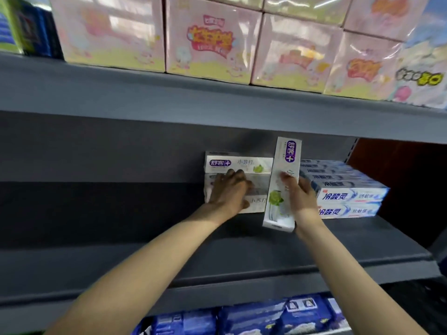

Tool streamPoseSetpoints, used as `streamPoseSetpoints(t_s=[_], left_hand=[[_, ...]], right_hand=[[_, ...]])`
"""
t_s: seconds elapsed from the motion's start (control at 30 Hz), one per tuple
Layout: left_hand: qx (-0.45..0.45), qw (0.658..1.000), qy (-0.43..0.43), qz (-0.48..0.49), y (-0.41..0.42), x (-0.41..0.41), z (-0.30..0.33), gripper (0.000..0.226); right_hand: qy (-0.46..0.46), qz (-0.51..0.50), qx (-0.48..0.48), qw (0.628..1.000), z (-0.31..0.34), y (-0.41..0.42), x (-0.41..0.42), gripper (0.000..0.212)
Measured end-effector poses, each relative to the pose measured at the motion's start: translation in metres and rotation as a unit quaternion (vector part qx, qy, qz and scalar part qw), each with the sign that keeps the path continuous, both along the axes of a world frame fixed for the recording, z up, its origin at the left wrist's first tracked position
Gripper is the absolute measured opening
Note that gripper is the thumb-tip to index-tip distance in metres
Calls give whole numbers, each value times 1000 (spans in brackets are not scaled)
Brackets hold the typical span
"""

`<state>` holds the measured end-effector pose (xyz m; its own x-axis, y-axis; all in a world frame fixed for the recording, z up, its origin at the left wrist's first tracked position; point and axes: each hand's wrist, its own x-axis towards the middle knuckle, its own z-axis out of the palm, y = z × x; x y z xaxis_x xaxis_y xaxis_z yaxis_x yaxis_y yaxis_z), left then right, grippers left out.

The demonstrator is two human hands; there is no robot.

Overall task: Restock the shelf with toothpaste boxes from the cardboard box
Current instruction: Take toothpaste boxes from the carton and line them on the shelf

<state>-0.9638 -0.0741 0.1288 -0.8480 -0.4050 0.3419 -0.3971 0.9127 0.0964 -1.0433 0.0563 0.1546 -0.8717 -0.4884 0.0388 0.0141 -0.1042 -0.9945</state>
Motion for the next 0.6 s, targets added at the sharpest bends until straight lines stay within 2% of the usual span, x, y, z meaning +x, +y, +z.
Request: streamPoseSetpoints(t_s=[0.17,0.23,0.27,0.3,0.33,0.37,0.4,0.43,0.47,0.5,0.53,0.6], left_hand=[[50,996,38,61,-10,17,-4,55],[107,986,99,87,-17,29,-11,60],[169,971,139,95,-20,35,-14,60],[261,940,198,96,-21,41,-16,55],[371,885,263,95,-18,47,-14,46],[474,816,318,91,-14,52,-11,36],[549,750,356,93,-10,55,-7,30],[593,707,374,98,-8,58,-6,27],[617,681,380,103,-7,59,-6,26],[626,672,382,104,-5,59,-6,25],[625,672,383,107,-4,59,-7,25],[597,696,380,121,-2,57,-11,28]], right_hand=[[92,79,54,991,-4,4,-10,29],[150,122,83,978,-2,8,-16,30],[186,142,105,966,0,10,-20,31],[229,162,133,951,2,14,-24,33],[277,182,166,929,5,17,-28,36],[326,202,205,901,8,19,-32,41],[369,219,246,869,11,21,-34,49],[403,231,287,838,13,20,-37,57],[429,241,316,811,13,18,-39,61],[450,248,331,792,12,16,-40,63],[467,254,332,779,11,13,-40,64],[489,271,318,766,7,6,-40,62]])
